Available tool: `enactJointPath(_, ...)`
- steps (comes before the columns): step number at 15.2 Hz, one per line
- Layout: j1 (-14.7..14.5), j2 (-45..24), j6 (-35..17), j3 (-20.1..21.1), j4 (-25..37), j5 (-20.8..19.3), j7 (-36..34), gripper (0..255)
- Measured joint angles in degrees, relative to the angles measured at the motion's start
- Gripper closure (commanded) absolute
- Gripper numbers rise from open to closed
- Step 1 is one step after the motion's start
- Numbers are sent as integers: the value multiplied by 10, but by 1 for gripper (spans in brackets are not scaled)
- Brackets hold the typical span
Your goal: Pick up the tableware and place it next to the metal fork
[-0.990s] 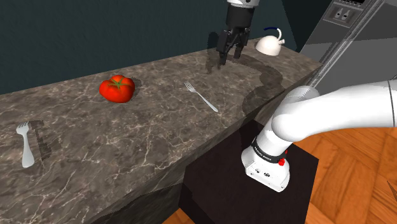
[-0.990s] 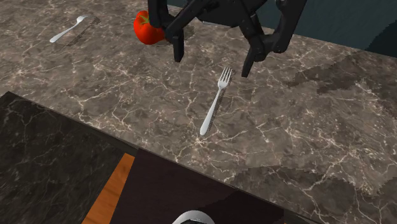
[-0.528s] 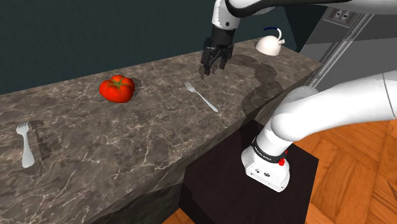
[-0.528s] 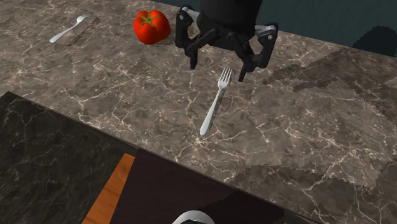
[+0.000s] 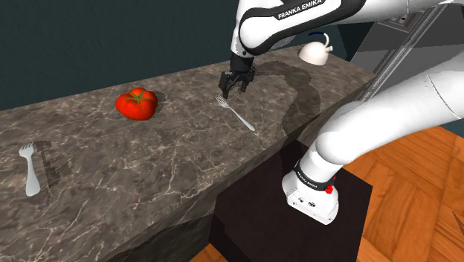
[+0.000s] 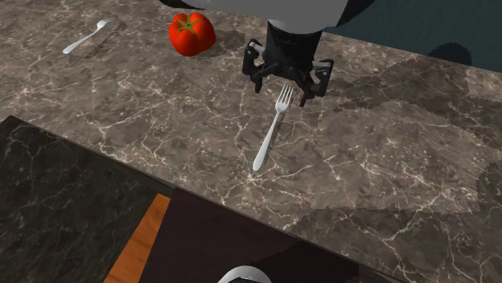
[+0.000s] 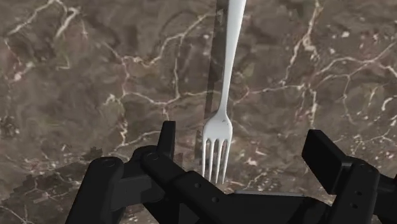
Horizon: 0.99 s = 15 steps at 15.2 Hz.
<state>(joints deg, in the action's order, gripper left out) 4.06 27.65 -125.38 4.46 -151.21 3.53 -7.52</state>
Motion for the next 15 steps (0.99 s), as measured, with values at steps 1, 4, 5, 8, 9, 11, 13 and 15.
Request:
enactJointPath(1, 3, -24, -28, 1, 1, -2, -3, 0)
enactJointPath(4, 9, -72, -87, 4, 3, -6, -11, 0)
enactJointPath(5, 9, -80, -99, 4, 1, -7, -11, 0)
enactJointPath(8, 10, -101, -130, 5, -9, -7, -12, 0)
enactJointPath(9, 10, -109, -139, 5, -10, -8, -12, 0)
enactJointPath(11, 10, -121, -157, 6, -15, -8, -13, 0)
enactJointPath(13, 11, -127, -164, 6, -16, -9, -12, 0)
enactJointPath(15, 11, -128, -166, 6, -17, -9, -12, 0)
